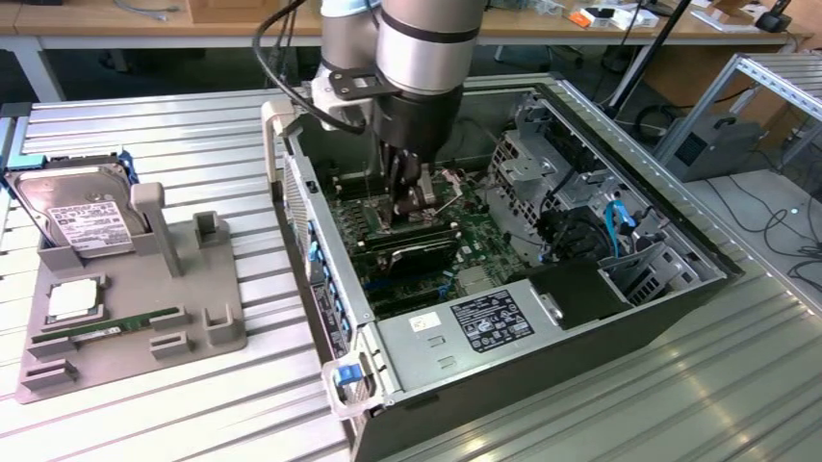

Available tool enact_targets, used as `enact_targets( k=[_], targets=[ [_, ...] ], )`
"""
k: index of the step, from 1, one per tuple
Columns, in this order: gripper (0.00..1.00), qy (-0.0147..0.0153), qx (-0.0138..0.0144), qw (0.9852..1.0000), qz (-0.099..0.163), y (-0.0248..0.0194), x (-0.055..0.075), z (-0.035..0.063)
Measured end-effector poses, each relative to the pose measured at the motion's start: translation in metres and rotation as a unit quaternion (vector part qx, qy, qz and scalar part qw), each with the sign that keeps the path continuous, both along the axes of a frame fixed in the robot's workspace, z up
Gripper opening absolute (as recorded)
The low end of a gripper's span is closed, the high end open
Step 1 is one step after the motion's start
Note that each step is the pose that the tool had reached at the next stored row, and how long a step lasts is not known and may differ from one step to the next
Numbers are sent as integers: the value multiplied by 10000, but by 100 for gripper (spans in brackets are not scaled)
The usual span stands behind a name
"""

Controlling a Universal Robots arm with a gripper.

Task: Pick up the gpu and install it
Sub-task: 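Insert the gpu into the slot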

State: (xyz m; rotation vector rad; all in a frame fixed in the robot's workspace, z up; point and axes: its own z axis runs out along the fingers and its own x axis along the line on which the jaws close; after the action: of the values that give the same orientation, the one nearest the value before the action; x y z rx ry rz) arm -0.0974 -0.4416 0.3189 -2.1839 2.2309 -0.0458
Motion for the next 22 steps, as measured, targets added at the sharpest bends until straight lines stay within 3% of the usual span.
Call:
enact_targets(
  k=[2,5,14,18,20,22],
  targets=[
    [11,-1,1,10000,0,0,-83,-1],
    [11,-1,1,10000,0,0,-63,-1],
    [11,76,-13,10000,1,0,388,-38],
    [11,139,-19,9999,6,0,743,-64],
    [11,147,-19,9999,6,-1,854,-68],
    [11,148,-19,9999,6,0,886,-69]
  ],
)
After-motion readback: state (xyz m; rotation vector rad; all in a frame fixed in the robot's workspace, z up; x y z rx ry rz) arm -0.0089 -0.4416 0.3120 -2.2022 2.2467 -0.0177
